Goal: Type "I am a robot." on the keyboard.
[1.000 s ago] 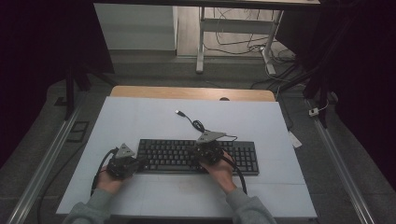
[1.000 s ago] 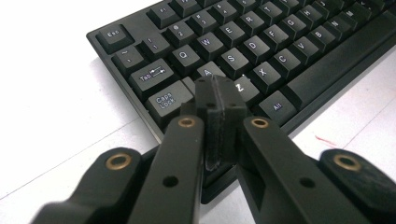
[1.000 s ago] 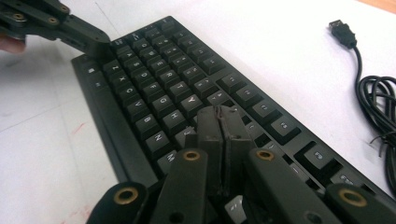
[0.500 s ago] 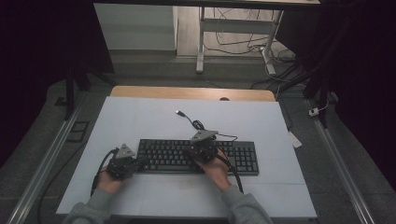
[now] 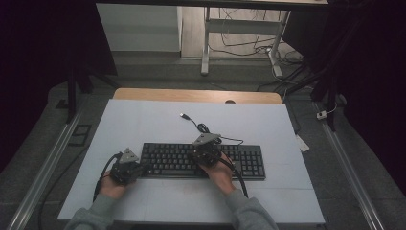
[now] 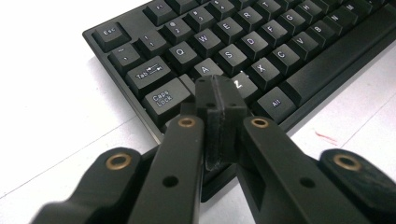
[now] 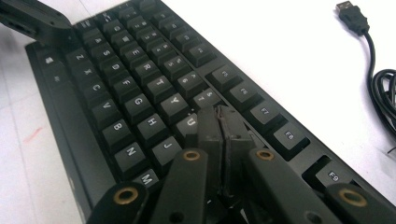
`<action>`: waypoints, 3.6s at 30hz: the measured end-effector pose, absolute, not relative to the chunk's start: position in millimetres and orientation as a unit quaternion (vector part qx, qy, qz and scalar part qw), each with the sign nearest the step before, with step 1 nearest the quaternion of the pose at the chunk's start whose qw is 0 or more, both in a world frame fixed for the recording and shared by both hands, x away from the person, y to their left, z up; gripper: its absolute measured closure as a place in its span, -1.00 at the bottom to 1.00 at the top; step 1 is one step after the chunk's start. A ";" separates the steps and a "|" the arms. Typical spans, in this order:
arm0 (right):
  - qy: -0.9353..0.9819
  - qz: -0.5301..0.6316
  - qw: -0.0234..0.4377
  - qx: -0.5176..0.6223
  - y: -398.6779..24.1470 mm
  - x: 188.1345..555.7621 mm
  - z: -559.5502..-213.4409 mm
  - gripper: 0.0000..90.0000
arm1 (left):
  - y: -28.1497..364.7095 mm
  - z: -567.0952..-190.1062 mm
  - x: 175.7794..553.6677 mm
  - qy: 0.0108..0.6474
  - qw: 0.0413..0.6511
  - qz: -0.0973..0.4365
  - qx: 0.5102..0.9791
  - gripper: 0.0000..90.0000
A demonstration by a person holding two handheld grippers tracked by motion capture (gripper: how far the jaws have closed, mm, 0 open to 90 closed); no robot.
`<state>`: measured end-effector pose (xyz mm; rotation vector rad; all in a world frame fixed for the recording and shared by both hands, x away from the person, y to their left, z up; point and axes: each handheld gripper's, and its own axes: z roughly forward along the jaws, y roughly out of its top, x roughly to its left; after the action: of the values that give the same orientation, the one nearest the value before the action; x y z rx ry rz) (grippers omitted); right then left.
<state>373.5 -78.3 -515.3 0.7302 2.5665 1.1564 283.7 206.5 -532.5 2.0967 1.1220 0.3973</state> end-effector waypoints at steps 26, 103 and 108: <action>0.865 0.421 0.112 0.248 -88.5 371.8 -506.3 0.99 | 208.4 -525.2 279.5 0.430 0.390 0.165 0.797 0.88; 0.847 0.445 0.128 0.259 -149.4 350.7 -492.3 0.22 | 138.2 -509.1 300.2 0.297 0.376 0.078 0.874 0.98; 0.849 0.443 0.128 0.259 -149.4 351.0 -492.8 0.22 | 135.5 -513.4 301.0 0.299 0.368 0.079 0.877 0.98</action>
<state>351.0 -149.4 -492.8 0.7537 2.4685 1.2891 301.0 135.5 -513.4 2.2528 0.7683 0.2036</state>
